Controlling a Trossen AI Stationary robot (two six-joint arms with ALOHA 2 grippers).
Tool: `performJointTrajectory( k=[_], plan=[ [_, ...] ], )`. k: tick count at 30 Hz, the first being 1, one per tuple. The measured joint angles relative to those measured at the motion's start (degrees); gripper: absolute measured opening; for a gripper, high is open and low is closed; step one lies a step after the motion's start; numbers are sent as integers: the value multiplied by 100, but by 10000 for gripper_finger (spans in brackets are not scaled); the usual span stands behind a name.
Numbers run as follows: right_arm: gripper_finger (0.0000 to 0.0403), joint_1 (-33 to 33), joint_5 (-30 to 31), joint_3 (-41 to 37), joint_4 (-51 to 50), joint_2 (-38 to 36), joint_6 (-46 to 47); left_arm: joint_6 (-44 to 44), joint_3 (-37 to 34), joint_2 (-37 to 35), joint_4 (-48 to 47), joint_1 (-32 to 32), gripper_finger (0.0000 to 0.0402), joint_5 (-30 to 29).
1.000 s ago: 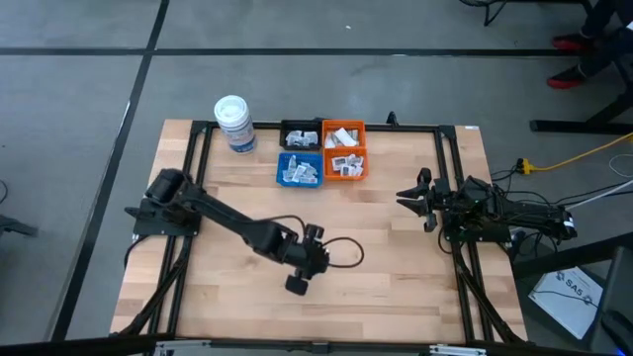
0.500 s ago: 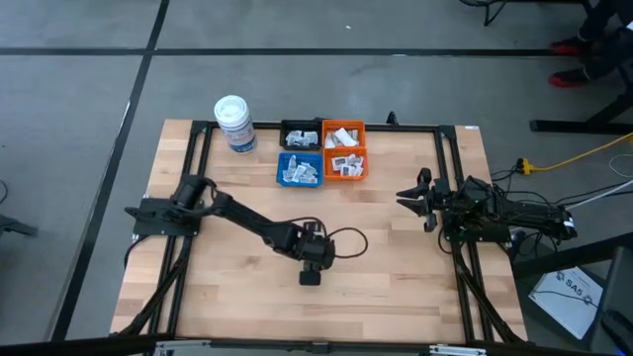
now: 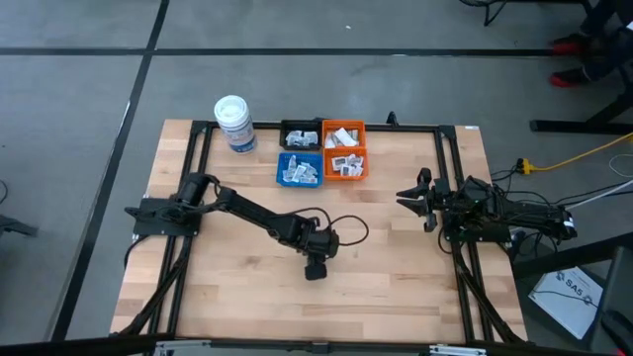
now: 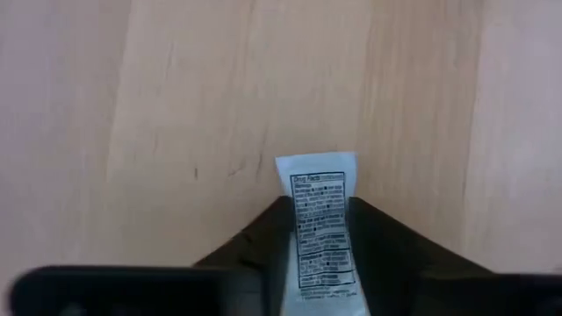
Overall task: Pick & Place First Aid Supplies
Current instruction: Put the ointment pack into the blue bin
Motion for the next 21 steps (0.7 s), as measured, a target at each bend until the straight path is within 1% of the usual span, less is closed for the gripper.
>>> performJointTrajectory(
  k=[3, 5, 6, 11, 13, 16, 21],
  plan=[
    [100, -2, -1, 0, 0, 0, 2, -33, -4, 2, -6, 4, 62, -2],
    [100, -2, 1, 0, 0, 0, 0, -138, -2, 13, 37, -4, 25, 105],
    [100, 0, 1, 1, 0, 0, 0, -192, -4, 15, 61, -9, 14, 126],
    [100, -1, -1, 1, 0, 0, 1, -367, -25, -134, 103, 27, 3, 290],
    [100, 0, -1, 0, 0, 0, 2, -369, -50, -261, -20, 57, 3, 315],
    [100, -1, -1, 1, 0, 1, 0, -325, -60, -560, -64, 160, 2, 230],
    [100, -1, 0, 1, 0, 0, 1, -93, -38, -1081, -76, 478, 2, -111]
  ],
)
